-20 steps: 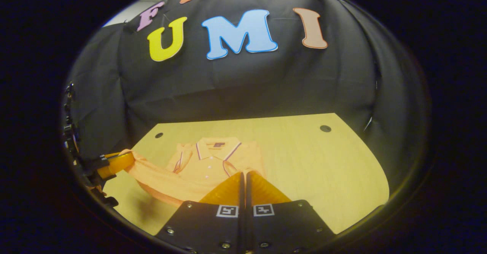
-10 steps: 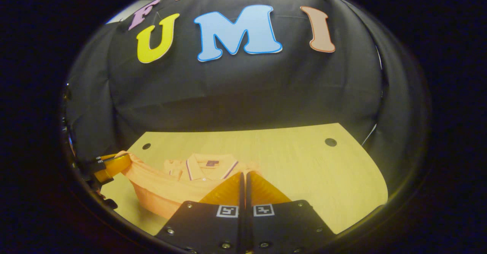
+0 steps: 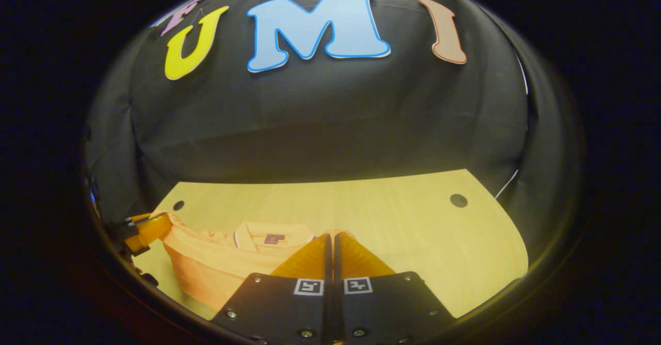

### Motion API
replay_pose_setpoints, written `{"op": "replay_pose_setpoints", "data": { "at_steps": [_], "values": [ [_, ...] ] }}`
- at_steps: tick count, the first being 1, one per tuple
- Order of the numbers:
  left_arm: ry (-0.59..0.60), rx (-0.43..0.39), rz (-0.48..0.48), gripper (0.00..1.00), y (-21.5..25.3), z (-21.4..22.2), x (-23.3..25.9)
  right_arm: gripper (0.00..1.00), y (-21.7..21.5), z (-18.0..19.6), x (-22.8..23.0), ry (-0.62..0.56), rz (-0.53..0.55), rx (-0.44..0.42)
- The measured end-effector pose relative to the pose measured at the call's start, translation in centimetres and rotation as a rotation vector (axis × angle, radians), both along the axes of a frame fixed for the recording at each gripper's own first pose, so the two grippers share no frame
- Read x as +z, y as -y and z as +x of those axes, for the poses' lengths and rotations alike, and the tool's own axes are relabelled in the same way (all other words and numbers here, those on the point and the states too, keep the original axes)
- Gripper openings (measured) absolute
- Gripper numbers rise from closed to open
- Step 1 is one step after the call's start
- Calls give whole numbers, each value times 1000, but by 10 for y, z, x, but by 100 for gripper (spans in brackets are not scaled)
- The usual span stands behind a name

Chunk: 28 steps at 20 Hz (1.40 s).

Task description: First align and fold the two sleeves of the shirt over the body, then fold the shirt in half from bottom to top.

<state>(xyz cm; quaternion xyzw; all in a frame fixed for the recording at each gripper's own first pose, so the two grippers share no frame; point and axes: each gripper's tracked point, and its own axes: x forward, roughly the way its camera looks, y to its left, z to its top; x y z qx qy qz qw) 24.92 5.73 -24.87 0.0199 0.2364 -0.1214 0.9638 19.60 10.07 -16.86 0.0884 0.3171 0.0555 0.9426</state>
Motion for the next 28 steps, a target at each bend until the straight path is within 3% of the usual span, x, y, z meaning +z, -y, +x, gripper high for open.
{"op": "replay_pose_setpoints", "data": {
  "at_steps": [12,23,25,26,27,28],
  "values": [
    [-31,38,30,6,-14,67,-66,0,-11,62,-64,-78,-18,-28],
    [-62,45,37,10,-8,70,-82,4,-19,64,-84,-104,-69,-8],
    [-68,49,43,16,-7,67,-74,10,-18,61,-76,-95,-75,-3],
    [-71,42,33,19,-4,63,-70,28,-17,61,-72,-89,-79,-1],
    [-70,40,27,19,-2,61,-65,29,-16,58,-67,-80,-83,3],
    [-65,44,26,27,-2,59,-58,39,-13,57,-63,-70,-95,7]
  ]
}}
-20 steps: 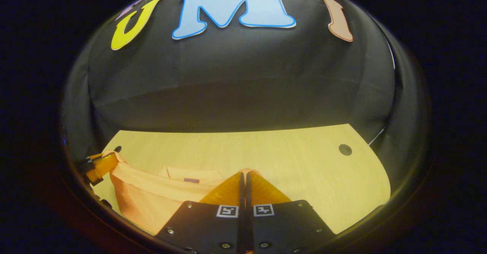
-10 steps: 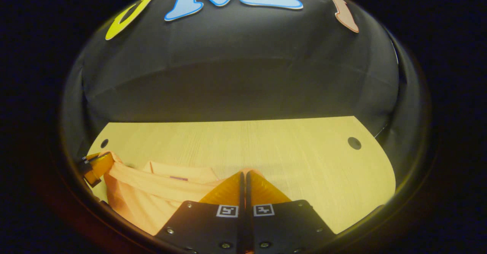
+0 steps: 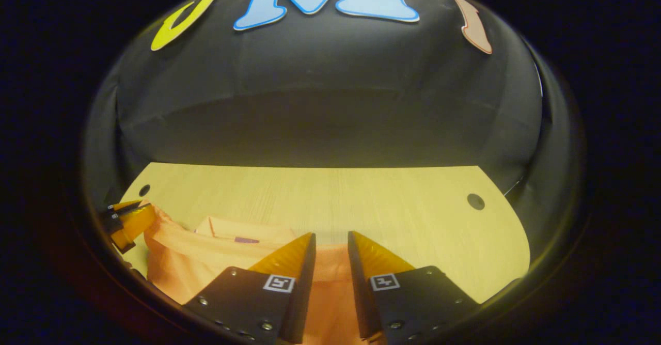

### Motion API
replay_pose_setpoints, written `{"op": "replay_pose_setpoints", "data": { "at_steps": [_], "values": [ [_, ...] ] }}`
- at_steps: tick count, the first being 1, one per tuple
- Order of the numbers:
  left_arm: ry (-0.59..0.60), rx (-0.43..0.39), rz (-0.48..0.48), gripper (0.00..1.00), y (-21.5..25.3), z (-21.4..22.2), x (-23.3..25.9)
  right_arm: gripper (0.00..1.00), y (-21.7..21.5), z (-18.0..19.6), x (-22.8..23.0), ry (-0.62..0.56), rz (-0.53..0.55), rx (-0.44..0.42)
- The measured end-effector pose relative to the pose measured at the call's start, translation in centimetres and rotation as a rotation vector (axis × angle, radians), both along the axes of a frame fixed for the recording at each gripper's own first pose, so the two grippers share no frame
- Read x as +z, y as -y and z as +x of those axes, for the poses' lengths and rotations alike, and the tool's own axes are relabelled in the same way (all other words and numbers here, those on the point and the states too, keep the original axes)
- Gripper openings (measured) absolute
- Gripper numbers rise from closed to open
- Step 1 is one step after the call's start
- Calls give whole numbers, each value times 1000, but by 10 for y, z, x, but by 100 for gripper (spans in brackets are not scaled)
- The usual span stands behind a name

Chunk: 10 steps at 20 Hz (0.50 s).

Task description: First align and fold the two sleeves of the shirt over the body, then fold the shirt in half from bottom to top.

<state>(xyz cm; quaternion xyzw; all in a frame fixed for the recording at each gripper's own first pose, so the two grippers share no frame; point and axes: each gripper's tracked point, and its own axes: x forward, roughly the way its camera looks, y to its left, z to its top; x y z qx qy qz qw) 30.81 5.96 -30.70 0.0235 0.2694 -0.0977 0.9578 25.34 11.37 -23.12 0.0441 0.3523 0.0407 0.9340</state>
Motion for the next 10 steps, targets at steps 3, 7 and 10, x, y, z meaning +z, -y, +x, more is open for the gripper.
{"op": "replay_pose_setpoints", "data": {
  "at_steps": [3,7,10],
  "values": [
    [37,10,8,48,-1,-10,25,49,3,-14,12,36,-8,16],
    [92,3,16,64,5,-29,60,70,10,-28,44,91,16,21],
    [121,19,-16,70,13,-51,86,83,23,-44,76,154,3,22]
  ]
}}
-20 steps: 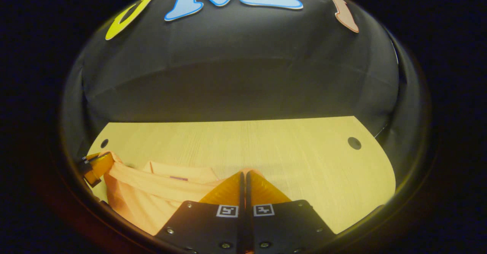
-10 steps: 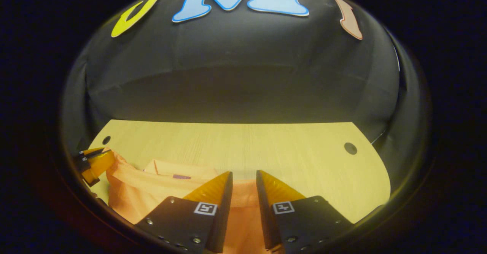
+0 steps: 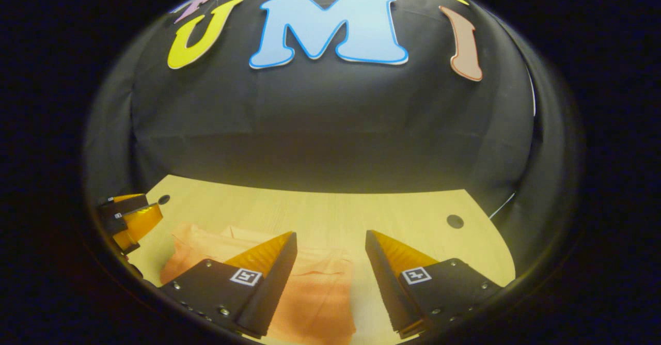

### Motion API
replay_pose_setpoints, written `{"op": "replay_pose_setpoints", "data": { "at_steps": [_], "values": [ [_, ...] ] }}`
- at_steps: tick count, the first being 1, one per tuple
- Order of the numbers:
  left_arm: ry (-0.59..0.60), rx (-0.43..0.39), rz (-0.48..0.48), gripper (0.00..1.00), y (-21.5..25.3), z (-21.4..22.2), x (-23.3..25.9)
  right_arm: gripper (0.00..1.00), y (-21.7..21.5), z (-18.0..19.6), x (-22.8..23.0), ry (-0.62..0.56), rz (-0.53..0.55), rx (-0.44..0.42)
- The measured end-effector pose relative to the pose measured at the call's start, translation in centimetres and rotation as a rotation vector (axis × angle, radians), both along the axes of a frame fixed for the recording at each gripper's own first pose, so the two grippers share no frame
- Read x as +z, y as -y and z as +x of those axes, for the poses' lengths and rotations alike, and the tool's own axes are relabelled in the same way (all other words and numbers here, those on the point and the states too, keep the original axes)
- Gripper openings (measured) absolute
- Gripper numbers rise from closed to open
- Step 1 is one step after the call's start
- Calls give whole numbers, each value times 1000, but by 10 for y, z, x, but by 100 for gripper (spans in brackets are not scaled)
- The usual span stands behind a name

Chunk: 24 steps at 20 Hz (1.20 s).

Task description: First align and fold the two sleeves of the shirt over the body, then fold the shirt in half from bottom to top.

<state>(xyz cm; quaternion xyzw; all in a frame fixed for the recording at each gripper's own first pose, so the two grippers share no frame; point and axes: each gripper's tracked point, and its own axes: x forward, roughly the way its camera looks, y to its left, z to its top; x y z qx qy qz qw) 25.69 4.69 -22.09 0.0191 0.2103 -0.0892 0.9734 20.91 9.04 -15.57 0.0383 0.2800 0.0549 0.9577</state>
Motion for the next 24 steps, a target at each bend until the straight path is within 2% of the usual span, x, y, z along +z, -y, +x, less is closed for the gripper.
{"op": "replay_pose_setpoints", "data": {
  "at_steps": [3,4,6,9,12,16,24],
  "values": [
    [40,14,-24,75,8,-24,27,83,18,-21,32,75,-40,-2],
    [53,20,-24,82,12,-32,35,82,22,-30,43,98,-49,-3],
    [83,28,-34,87,19,-50,54,82,29,-47,59,139,-50,-3],
    [122,40,-49,86,30,-78,80,82,35,-76,83,192,-43,2],
    [164,61,-58,92,36,-107,104,83,44,-106,107,254,-54,10],
    [216,103,-71,92,38,-154,134,82,52,-154,137,329,-55,36],
    [270,164,-45,92,34,-229,158,83,69,-222,148,376,-55,68]
  ]
}}
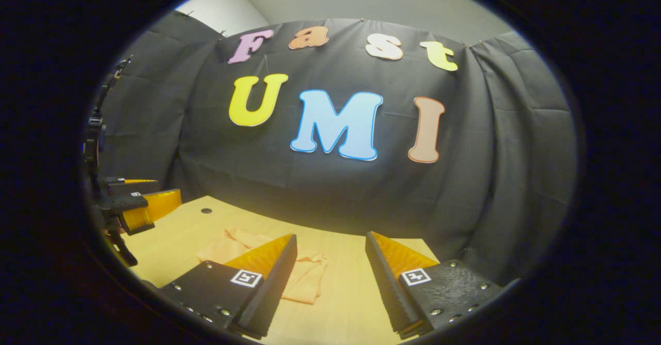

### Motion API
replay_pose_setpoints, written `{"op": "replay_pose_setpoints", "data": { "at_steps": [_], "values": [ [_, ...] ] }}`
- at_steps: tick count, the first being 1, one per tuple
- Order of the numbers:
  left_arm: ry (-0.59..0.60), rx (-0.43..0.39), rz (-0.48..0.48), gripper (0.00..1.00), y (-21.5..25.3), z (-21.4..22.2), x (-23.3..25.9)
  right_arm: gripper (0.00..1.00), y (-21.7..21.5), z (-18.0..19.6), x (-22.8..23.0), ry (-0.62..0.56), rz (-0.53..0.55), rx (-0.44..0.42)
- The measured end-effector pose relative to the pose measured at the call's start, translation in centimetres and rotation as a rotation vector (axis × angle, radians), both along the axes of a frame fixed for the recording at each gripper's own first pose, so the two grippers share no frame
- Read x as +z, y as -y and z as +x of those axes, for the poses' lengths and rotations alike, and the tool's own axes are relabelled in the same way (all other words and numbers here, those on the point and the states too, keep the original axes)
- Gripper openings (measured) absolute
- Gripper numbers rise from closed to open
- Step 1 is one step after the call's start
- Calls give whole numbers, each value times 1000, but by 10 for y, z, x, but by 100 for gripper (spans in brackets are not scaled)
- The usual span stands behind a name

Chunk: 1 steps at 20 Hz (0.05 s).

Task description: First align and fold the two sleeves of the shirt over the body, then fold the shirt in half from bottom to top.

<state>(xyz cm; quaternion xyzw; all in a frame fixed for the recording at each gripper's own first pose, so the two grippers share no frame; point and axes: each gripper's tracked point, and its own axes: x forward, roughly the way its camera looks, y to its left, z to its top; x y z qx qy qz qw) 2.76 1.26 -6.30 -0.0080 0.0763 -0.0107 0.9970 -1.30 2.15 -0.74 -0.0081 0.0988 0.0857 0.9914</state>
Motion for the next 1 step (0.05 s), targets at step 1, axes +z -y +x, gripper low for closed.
{"op": "replay_pose_setpoints", "data": {
  "at_steps": [1],
  "values": [
    [3,1,-1,92,0,-6,2,82,1,-5,1,-1,3,-4]
  ]
}}
